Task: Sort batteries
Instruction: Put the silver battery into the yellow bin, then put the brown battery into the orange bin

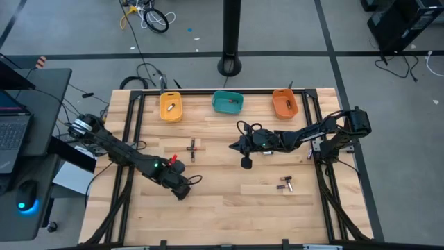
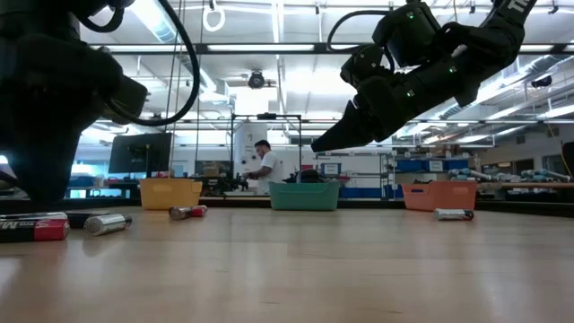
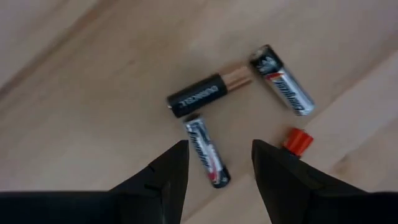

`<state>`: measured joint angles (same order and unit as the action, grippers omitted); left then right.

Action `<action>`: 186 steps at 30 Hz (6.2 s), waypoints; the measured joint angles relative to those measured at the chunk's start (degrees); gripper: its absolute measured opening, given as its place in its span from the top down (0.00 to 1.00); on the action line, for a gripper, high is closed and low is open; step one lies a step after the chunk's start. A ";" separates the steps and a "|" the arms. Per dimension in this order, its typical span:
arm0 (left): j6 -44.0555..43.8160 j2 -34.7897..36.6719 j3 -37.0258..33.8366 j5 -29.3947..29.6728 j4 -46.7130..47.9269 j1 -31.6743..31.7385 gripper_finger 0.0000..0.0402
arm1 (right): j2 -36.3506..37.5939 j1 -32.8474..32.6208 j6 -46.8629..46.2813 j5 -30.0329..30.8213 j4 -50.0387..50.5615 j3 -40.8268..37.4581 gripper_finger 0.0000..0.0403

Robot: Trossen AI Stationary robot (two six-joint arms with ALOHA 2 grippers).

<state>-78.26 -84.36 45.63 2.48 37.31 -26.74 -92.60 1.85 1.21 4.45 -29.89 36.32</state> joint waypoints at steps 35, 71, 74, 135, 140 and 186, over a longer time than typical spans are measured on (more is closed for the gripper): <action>-4.74 -1.97 -5.11 -1.48 -4.60 -1.70 0.72 | 0.00 0.00 0.44 0.00 0.02 0.00 0.95; 59.14 6.16 15.74 9.65 22.77 52.74 0.89 | -0.02 0.00 0.86 0.00 -0.44 0.00 0.95; 66.51 4.17 15.74 9.47 17.50 61.12 0.89 | -0.02 0.00 0.90 -0.01 -0.42 0.00 0.96; 85.37 10.93 -5.67 12.77 -41.66 56.94 0.97 | 3.18 -0.51 -5.21 2.67 6.06 0.00 0.99; 85.30 12.99 -13.17 9.75 -54.73 51.34 0.98 | 8.86 -2.77 -9.22 5.26 22.25 1.70 0.97; 86.58 13.03 -19.65 8.82 -64.51 43.87 0.97 | 5.60 -24.03 -30.97 -6.71 79.48 9.57 0.60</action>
<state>8.32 -71.33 25.97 11.29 -27.20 17.12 -86.99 -22.18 -29.75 -2.26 49.59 45.89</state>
